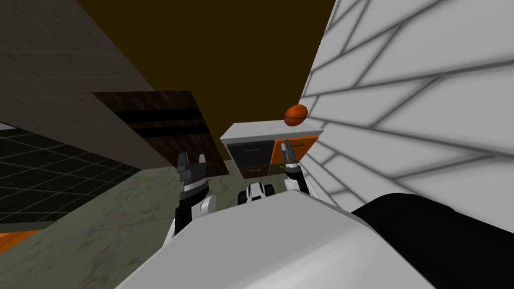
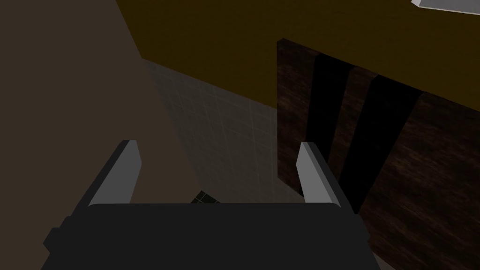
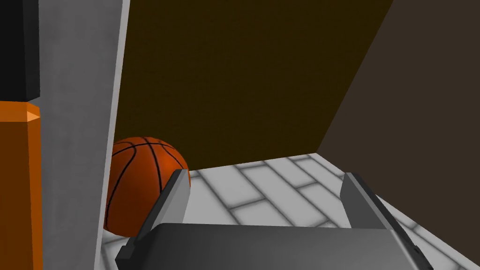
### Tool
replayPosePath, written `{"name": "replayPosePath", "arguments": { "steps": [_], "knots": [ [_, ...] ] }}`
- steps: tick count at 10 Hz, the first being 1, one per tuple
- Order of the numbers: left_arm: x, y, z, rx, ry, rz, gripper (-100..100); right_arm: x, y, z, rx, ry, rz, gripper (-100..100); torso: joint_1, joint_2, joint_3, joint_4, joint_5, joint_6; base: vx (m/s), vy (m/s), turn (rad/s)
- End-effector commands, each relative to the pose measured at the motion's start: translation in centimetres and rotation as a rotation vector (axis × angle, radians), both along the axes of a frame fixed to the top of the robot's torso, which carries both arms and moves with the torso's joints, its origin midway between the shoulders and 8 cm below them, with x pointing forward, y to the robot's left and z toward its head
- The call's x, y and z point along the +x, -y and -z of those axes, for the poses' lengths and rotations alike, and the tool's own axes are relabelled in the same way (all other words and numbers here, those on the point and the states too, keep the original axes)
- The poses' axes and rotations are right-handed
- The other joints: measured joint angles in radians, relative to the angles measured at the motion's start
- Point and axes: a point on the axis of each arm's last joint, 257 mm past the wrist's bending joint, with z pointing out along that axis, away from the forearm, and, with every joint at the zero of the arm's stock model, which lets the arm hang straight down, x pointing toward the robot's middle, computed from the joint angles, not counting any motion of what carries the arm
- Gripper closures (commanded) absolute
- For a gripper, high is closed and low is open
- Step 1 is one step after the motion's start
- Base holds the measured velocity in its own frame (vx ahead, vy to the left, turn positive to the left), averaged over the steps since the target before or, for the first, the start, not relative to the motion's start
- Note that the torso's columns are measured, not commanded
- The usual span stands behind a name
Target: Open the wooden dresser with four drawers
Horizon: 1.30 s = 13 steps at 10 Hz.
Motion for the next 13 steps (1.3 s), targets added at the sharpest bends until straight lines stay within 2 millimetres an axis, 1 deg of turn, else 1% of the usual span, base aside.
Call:
{"name": "replayPosePath", "arguments": {
  "steps": [1, 2, 3, 4, 5, 6, 7, 8, 9, 10, 11, 12, 13],
  "knots": [
    [0.0, 0.0, 0.0, 0.0, 0.0, 0.0, 0, 0.8, -0.5, 1.6, -0.151, -0.064, 0.023, -100, 0.0, 0.001, -0.001, 0.001, 0.0, 0.0, -0.009, 0.043, 0.093],
    [0.0, 0.0, 0.0, 0.0, 0.0, 0.0, 0, 1.2, -0.4, 2.4, -0.206, -0.092, 0.039, -100, 0.0, 0.001, -0.001, 0.001, 0.0, 0.0, -0.005, 0.053, 0.107],
    [0.0, 0.0, 0.0, 0.0, 0.0, 0.0, 0, 1.2, -0.5, 2.4, -0.219, -0.093, 0.041, -100, 0.0, 0.001, -0.001, 0.001, 0.0, 0.0, -0.003, 0.039, 0.035],
    [0.0, 0.0, 0.0, 0.0, 0.0, 0.0, 0, 1.6, -0.4, 3.3, -0.282, -0.123, 0.063, -100, -0.002, 0.0, -0.001, 0.001, 0.0, 0.0, -0.004, 0.04, 0.079],
    [0.0, 0.0, 0.0, 0.0, 0.0, 0.0, 0, 1.6, -0.5, 3.4, -0.288, -0.123, 0.064, -100, -0.001, 0.001, -0.001, 0.001, 0.0, 0.0, -0.003, 0.029, 0.051],
    [0.0, 0.0, 0.0, 0.0, 0.0, 0.0, 0, 2.1, -0.3, 4.3, -0.353, -0.155, 0.09, -100, -0.002, 0.001, -0.001, 0.001, 0.0, 0.0, -0.008, 0.037, 0.121],
    [0.0, 0.0, 0.0, 0.0, 0.0, 0.0, 0, 2.1, -0.4, 4.4, -0.362, -0.155, 0.091, -100, -0.001, 0.001, -0.001, 0.001, 0.0, 0.0, -0.009, 0.029, 0.038],
    [0.0, 0.0, 0.0, 0.0, 0.0, 0.0, 0, 2.5, 0.1, 5.4, -0.425, -0.188, 0.12, -100, -0.001, 0.001, -0.001, 0.001, 0.0, 0.0, -0.007, 0.042, 0.093],
    [0.0, 0.0, 0.0, 0.0, 0.0, 0.0, 0, 2.5, -0.1, 5.4, -0.438, -0.189, 0.122, -100, 0.0, 0.001, -0.001, 0.001, 0.0, 0.0, -0.005, 0.034, 0.05],
    [0.0, 0.0, 0.0, 0.0, 0.0, 0.0, 0, 2.9, 0.5, 6.5, -0.5, -0.223, 0.154, -100, -0.001, 0.001, -0.001, 0.001, 0.0, 0.0, -0.008, 0.036, 0.12],
    [0.0, 0.0, 0.0, 0.0, 0.0, 0.0, 0, 3.0, 0.4, 6.6, -0.518, -0.224, 0.157, -100, -0.001, 0.001, -0.001, 0.001, 0.0, 0.0, -0.005, 0.035, 0.057],
    [0.0, 0.0, 0.0, 0.0, 0.0, 0.0, 0, 3.4, 1.1, 7.6, -0.576, -0.259, 0.191, -100, -0.001, 0.001, -0.001, 0.001, 0.0, 0.0, -0.012, 0.048, 0.108],
    [0.0, 0.0, 0.0, 0.0, 0.0, 0.0, 0, 3.4, 0.9, 7.8, -0.6, -0.26, 0.196, -100, 0.0, 0.001, -0.001, 0.001, 0.0, 0.0, -0.006, 0.037, 0.059]
  ]
}}
